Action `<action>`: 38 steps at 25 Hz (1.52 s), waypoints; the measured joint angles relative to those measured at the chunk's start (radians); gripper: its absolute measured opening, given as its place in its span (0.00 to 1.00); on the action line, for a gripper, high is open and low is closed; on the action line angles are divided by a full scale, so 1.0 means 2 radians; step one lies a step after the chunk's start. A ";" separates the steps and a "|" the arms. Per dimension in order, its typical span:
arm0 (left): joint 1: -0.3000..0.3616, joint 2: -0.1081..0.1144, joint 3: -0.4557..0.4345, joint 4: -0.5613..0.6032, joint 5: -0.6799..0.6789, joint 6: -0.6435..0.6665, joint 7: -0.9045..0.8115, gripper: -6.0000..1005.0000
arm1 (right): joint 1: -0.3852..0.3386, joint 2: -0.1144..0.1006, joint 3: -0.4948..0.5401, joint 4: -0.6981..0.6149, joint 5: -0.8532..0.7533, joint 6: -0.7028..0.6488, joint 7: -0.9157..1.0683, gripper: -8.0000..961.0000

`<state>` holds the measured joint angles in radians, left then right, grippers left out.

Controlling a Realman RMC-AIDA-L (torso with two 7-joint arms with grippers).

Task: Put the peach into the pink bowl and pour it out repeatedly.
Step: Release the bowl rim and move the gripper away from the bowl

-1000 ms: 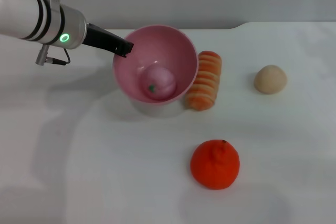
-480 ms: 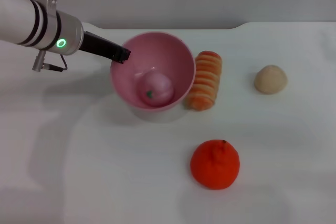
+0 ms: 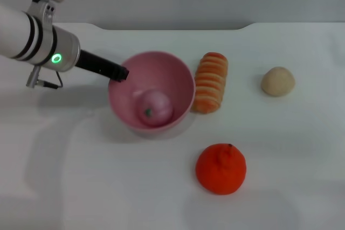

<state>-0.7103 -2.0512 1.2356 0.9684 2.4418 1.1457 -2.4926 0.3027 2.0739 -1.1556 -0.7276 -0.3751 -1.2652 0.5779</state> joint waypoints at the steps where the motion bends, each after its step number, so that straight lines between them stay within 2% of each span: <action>1: 0.000 0.000 0.000 0.000 0.000 0.000 0.000 0.12 | 0.001 0.000 0.000 0.003 0.000 -0.005 0.000 0.50; 9: 0.007 0.000 0.003 -0.034 0.000 -0.001 0.000 0.13 | 0.002 0.000 -0.002 0.008 0.000 -0.016 0.000 0.50; 37: 0.013 0.000 0.004 -0.034 0.000 0.002 0.001 0.16 | 0.006 -0.001 -0.007 0.012 0.000 -0.016 0.006 0.50; 38: 0.012 0.000 0.003 -0.029 -0.001 0.007 0.005 0.18 | 0.006 -0.001 -0.007 0.012 0.000 -0.015 0.006 0.50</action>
<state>-0.6865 -2.0508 1.2426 0.9108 2.4404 1.1598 -2.4829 0.3144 2.0724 -1.1704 -0.7027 -0.3742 -1.2958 0.5896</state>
